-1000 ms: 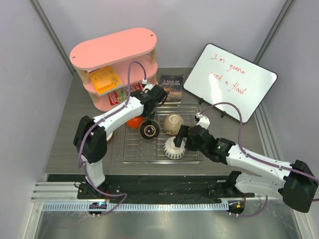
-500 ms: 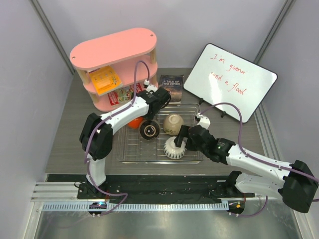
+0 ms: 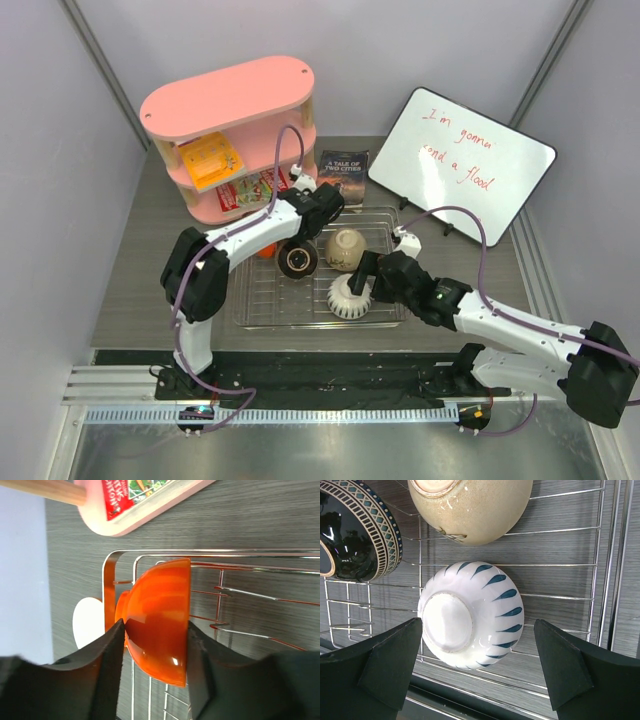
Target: Unload the bowls from the dish rack
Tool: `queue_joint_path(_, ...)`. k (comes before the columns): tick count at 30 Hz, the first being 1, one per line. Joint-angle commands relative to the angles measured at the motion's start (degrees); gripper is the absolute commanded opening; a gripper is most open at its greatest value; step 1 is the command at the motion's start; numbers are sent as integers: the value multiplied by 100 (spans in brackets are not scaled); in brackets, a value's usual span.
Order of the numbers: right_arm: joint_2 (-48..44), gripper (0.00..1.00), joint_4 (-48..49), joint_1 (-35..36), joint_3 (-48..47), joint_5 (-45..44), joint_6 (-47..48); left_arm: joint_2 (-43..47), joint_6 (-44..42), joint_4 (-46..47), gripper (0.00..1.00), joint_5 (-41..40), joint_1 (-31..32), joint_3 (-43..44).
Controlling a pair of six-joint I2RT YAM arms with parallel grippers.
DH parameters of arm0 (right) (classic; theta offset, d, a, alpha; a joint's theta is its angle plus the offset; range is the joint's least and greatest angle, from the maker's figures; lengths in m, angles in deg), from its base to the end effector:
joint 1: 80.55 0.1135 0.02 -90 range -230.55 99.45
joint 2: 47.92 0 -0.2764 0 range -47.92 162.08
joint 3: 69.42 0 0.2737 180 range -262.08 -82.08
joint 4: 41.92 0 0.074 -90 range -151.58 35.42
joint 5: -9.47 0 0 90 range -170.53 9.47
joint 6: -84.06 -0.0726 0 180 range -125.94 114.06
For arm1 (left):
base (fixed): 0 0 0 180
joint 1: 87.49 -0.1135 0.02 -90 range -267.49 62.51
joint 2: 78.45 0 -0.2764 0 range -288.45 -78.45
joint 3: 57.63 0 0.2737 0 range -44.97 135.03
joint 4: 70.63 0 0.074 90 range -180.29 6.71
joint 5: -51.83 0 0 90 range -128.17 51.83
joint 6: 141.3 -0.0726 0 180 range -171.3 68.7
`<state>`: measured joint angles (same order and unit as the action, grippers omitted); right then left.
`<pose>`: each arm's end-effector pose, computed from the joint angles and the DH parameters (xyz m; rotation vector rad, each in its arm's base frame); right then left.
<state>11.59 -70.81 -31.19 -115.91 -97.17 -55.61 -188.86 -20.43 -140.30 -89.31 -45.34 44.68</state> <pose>0.1807 0.1786 0.1941 0.1581 2.3265 0.5687 0.3439 -0.2350 0.2171 0.1107 2.3434 0.7517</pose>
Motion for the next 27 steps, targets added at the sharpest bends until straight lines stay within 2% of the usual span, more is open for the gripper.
queue_joint_path(1,-36,100,129,-50,69,-23,28,19,138,-205,43,-37,-49,-281)
queue_joint_path(5,8,100,155,-58,60,12,28,37,95,-222,33,-46,-40,-246)
queue_joint_path(8,35,100,173,-67,78,12,27,46,59,-266,19,-63,-49,-167)
queue_joint_path(9,35,100,173,-76,78,12,19,46,33,-284,11,-72,-40,-106)
queue_joint_path(12,52,100,181,-76,60,38,27,46,7,-372,0,-124,-40,17)
queue_joint_path(23,88,100,199,-85,60,47,19,318,-29,-609,0,-327,-58,360)
queue_joint_path(27,79,100,199,-85,51,56,19,660,-46,-513,0,-12,-146,431)
